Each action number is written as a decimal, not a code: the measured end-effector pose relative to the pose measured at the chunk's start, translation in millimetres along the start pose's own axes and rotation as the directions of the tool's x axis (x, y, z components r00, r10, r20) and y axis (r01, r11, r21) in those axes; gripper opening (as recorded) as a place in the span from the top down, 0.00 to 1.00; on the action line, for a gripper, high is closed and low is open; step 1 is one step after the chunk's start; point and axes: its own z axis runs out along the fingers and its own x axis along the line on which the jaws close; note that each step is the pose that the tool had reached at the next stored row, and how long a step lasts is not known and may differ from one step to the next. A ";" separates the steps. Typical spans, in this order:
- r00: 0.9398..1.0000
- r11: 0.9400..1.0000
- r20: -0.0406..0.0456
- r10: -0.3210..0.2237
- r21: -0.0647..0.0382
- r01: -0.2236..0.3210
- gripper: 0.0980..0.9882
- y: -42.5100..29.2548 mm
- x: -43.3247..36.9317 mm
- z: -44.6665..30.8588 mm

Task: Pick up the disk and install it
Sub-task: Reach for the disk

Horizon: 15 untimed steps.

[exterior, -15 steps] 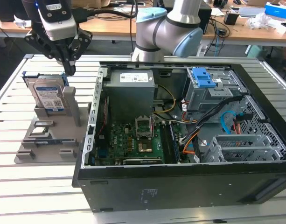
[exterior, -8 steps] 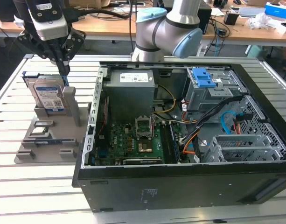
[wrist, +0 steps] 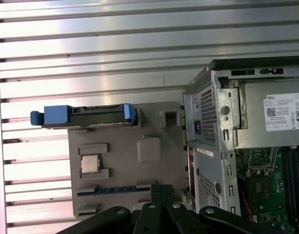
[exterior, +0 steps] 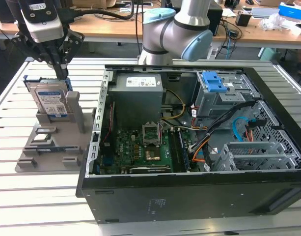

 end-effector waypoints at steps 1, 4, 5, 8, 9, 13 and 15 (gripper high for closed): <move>1.000 1.000 0.000 0.000 0.000 0.000 0.99 -0.1 1.7 -0.1; 1.000 1.000 0.000 0.000 0.000 0.000 0.99 -0.5 6.5 -0.2; 1.000 1.000 0.000 0.000 0.000 0.000 0.99 -0.6 8.0 -0.2; 1.000 1.000 0.000 0.000 0.000 0.000 0.99 -1.0 13.3 -0.3; 1.000 1.000 0.000 0.000 0.000 0.000 0.99 -1.1 14.5 -0.4; 1.000 1.000 0.000 0.000 0.000 0.000 0.99 -1.7 22.3 -0.6; 1.000 1.000 0.000 0.000 0.000 0.000 0.99 -1.9 25.0 -0.7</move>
